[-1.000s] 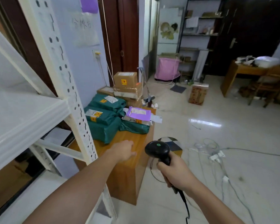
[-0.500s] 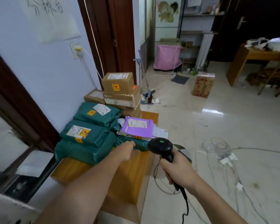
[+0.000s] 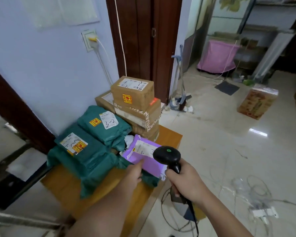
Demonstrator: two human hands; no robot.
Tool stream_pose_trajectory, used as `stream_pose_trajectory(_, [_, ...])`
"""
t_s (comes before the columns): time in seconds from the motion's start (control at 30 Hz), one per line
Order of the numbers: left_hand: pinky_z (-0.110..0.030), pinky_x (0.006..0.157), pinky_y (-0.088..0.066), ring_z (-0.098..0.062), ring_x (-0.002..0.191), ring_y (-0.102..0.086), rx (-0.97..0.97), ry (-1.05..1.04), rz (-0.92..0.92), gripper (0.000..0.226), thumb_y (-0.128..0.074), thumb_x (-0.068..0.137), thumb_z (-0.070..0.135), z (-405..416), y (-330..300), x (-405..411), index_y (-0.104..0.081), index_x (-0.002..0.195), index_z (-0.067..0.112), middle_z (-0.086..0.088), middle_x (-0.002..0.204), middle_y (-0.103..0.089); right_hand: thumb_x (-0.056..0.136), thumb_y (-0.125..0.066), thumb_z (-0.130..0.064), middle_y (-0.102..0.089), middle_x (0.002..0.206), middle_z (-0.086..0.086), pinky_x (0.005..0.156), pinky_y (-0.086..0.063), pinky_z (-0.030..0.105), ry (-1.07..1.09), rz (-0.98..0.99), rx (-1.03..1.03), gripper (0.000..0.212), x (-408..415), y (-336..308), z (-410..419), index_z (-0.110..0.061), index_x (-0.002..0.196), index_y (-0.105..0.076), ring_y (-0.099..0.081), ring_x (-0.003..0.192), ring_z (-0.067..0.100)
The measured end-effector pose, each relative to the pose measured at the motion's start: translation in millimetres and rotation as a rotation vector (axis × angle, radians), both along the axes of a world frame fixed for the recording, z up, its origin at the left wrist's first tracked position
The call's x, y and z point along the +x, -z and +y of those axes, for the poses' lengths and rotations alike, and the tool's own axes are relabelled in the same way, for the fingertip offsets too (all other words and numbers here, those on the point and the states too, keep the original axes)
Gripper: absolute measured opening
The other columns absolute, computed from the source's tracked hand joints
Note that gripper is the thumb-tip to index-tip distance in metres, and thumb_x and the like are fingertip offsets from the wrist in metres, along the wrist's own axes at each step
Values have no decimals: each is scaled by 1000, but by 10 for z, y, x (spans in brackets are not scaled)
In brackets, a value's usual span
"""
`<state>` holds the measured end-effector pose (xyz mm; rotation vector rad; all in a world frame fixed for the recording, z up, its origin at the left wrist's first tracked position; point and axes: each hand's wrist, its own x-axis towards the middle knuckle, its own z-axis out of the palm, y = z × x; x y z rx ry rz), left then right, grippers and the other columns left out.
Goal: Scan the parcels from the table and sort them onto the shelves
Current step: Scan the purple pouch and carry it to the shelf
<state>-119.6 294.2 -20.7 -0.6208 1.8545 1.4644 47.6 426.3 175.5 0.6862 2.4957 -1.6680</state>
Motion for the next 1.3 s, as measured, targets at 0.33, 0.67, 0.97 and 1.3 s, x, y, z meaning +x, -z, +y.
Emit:
stream_pose_trajectory(0.33, [-39,74,-50,-34,98,-64,-91,-351,95,43,-63,101,30,-6,-7,-172,-58,137,7,-18,122,-65,89,-57,-14,-59,50,10,51,-51,36,-239,-50,-43,3,-564,48,515,-11,89,-58,-56,43,23])
stream_pose_trajectory(0.67, [-54,91,-60,-43,107,-72,345,-498,333,26,-67,101,13,-747,-534,289,-69,120,-4,-28,121,-71,91,-57,-10,-50,55,7,38,-42,23,-322,5,-33,19,-580,87,-146,-22,78,-49,-46,36,21])
stream_pose_trajectory(0.97, [-49,94,-60,-35,110,-73,312,-404,511,25,-66,93,19,-953,-779,749,-73,114,8,-14,112,-78,91,-58,-14,-53,55,7,38,-43,23,-404,12,5,14,-339,22,-503,-17,80,-51,-51,37,22])
stream_pose_trajectory(1.3, [-54,96,-59,-38,111,-73,441,-441,510,31,-61,90,4,-1112,-832,1072,-71,120,7,-19,117,-76,90,-57,-12,-54,59,11,40,-44,23,-442,26,4,4,58,-76,-654,-14,90,-53,-51,38,22])
